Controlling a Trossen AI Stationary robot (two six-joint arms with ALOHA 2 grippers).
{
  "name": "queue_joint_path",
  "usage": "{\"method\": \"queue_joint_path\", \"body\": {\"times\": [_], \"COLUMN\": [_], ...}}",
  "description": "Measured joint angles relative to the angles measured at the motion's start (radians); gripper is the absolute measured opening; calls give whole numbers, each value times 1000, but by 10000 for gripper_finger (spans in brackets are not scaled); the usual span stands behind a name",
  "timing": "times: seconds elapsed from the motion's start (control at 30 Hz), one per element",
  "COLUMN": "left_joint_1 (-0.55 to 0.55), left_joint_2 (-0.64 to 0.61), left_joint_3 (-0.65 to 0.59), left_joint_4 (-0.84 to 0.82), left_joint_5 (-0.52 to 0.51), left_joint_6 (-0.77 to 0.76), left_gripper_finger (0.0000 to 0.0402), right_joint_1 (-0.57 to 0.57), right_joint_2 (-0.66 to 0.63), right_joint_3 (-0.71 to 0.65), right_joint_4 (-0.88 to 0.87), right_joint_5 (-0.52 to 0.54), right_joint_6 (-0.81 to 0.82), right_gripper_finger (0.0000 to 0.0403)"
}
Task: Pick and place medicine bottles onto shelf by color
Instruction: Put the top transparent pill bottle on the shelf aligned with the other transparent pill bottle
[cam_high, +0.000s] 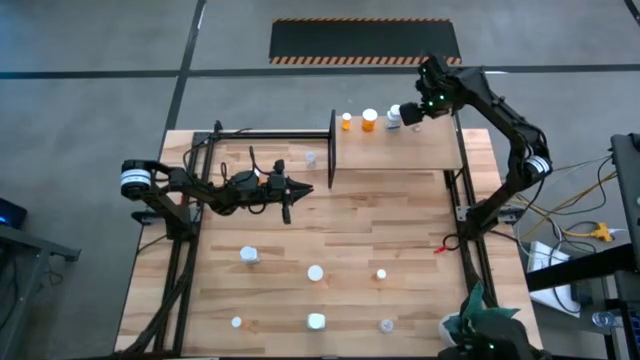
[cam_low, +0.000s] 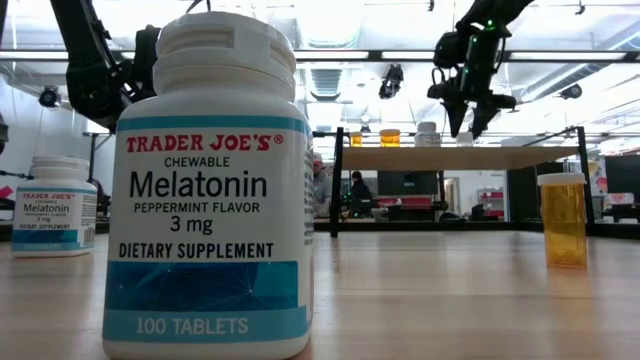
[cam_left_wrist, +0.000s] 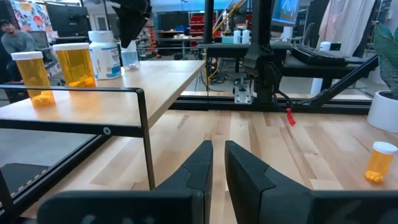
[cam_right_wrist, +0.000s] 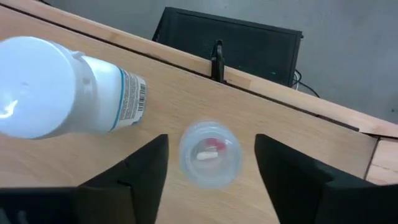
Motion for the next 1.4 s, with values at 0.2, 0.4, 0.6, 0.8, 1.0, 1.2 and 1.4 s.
{"method": "queue_joint_path", "body": {"times": [0.2, 0.4, 0.6, 0.8, 1.0, 1.2, 1.4], "left_joint_1": [0, 0, 0, 0, -1, 39, 85], "left_joint_2": [0, 0, 0, 0, -10, -43, 8], "left_joint_3": [0, 0, 2, 5, 9, 96, 213], "left_joint_4": [0, 0, -2, -35, -51, -369, -543], "left_joint_5": [0, 0, 0, 0, -117, -214, -332], "left_joint_6": [0, 1, 2, 5, -62, -157, -184], "left_gripper_finger": [24, 24, 24, 24, 24, 56, 141], "right_joint_1": [3, 62, 283, 551, 756, 835, 845], "right_joint_2": [-59, -206, -404, -587, -671, -671, -667], "right_joint_3": [46, 20, -217, -553, -827, -923, -925], "right_joint_4": [-10, -37, 161, 556, 927, 1053, 1064], "right_joint_5": [1, 20, 35, 34, 35, 35, 36], "right_joint_6": [-30, -73, -71, -67, -135, -179, -194], "right_gripper_finger": [263, 225, 95, 15, 13, 12, 12]}}
